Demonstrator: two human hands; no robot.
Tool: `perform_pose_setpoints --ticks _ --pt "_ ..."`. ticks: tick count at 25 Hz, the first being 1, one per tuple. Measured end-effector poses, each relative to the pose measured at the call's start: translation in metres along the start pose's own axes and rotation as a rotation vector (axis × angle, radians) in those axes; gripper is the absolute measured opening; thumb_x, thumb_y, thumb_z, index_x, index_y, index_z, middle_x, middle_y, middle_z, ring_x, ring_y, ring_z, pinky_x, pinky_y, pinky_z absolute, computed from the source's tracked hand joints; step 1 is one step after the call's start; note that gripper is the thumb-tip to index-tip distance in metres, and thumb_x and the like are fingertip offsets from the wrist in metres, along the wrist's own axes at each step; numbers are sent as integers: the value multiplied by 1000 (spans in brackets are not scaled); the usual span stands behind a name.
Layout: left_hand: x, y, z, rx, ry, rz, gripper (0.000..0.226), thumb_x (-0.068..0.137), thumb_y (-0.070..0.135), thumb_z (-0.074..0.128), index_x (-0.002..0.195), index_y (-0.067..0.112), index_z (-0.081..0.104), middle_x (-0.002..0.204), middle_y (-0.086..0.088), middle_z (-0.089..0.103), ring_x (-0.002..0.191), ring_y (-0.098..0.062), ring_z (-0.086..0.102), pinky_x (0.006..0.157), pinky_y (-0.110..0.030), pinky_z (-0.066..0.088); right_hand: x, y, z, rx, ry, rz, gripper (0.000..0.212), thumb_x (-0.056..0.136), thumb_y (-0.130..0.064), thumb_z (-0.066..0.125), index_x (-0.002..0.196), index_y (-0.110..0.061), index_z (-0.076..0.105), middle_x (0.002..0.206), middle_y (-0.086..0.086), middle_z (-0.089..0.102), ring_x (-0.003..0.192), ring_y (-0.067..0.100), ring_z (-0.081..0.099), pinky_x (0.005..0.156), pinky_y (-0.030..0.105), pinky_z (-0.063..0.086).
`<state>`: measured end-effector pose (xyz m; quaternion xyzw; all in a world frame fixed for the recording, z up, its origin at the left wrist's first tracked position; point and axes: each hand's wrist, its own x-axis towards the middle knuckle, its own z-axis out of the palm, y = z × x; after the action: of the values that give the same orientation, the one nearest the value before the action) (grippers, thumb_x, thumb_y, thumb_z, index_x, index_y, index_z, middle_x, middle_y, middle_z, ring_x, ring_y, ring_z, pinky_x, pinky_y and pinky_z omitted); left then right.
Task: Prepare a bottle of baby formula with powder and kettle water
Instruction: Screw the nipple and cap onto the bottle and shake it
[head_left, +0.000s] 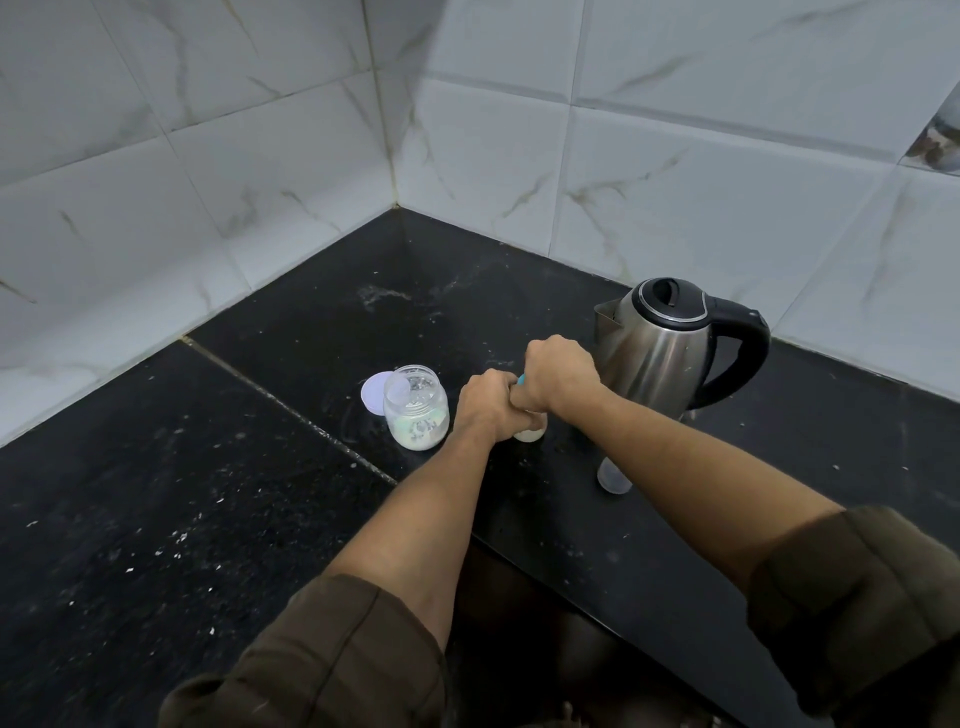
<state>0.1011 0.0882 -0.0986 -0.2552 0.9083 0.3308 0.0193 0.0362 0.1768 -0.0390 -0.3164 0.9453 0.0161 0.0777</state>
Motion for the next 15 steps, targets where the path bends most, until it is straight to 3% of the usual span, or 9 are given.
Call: perform_pose_setpoints --ticks 3,6,9,15 --pt "1 -1 -1 -1 -1 0 31 67 41 89 86 25 71 75 11 69 79 -12 65 67 -29 49 4 3 -8 38 -95 2 38 84 -37 70 109 -10 64 81 2 60 63 17 57 56 30 50" --pt "3 -1 -2 -18 -16 -4 37 67 40 90 96 24 73 81 10 71 80 -10 65 64 -24 45 8 13 -20 -113 -212 -176 52 84 -44 76 129 -22 60 99 0 61 78 20 62 64 31 49" --pt "2 -1 -2 -13 -13 -3 37 68 41 90 97 24 74 84 10 72 81 -10 65 69 -26 46 10 13 -18 -199 -158 -266 49 85 -45 76 125 -20 66 100 1 64 86 20 63 69 32 53" --pt "0 -4 5 -20 36 -6 29 72 41 86 91 23 73 79 8 72 79 -12 65 68 -27 45 5 1 -10 -111 -52 -118 33 82 -36 73 102 -12 62 77 0 53 77 23 65 71 37 60"
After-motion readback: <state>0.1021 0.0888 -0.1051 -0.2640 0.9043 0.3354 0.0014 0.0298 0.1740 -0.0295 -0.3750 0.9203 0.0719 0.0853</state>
